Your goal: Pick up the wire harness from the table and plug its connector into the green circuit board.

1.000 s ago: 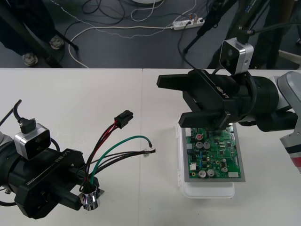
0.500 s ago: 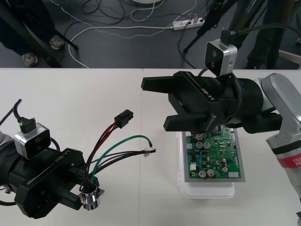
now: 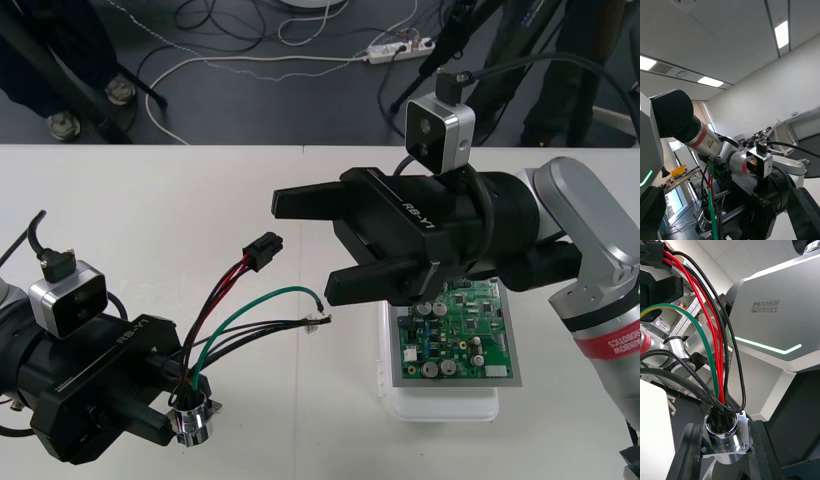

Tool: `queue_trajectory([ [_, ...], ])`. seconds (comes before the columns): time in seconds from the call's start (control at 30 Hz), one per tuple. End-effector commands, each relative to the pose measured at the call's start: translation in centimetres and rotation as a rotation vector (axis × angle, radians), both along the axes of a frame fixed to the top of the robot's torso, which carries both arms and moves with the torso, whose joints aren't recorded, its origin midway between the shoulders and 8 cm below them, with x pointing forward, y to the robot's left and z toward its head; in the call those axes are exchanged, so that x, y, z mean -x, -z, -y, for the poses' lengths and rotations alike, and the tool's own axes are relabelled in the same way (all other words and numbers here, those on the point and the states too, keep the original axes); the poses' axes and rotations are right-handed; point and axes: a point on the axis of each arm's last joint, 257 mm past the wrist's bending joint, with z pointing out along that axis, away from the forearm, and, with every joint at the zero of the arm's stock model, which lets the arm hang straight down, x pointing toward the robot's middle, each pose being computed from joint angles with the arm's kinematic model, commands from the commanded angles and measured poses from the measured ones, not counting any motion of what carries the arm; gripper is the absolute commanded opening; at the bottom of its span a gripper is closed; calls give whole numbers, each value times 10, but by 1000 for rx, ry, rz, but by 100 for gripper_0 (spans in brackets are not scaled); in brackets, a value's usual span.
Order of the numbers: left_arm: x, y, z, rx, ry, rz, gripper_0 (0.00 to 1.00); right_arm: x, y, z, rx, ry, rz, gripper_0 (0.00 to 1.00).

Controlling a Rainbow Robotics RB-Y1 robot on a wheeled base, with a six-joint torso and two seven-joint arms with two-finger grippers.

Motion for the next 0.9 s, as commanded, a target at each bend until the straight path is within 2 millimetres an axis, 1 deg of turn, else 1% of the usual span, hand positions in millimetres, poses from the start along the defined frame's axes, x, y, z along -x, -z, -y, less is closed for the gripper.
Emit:
queue_trajectory([
  [0.03, 16, -11, -4, -14, 93, -18, 0, 15, -23, -13, -18, -52, 37, 94],
  [0.27, 16, -11, -4, -14, 93, -18, 0, 17, -33, -24, -34, -62, 29, 94],
  [0.5, 16, -12, -4, -15, 94, -18, 0, 20, -32, -27, -24, -77, 21, 94],
  [0.73, 16, -12, -4, -15, 94, -18, 0, 32, -30, -32, -15, -132, -14, 94],
  [0.9, 16, -12, -4, -14, 93, -18, 0, 33, -32, -31, -16, -141, -27, 95],
])
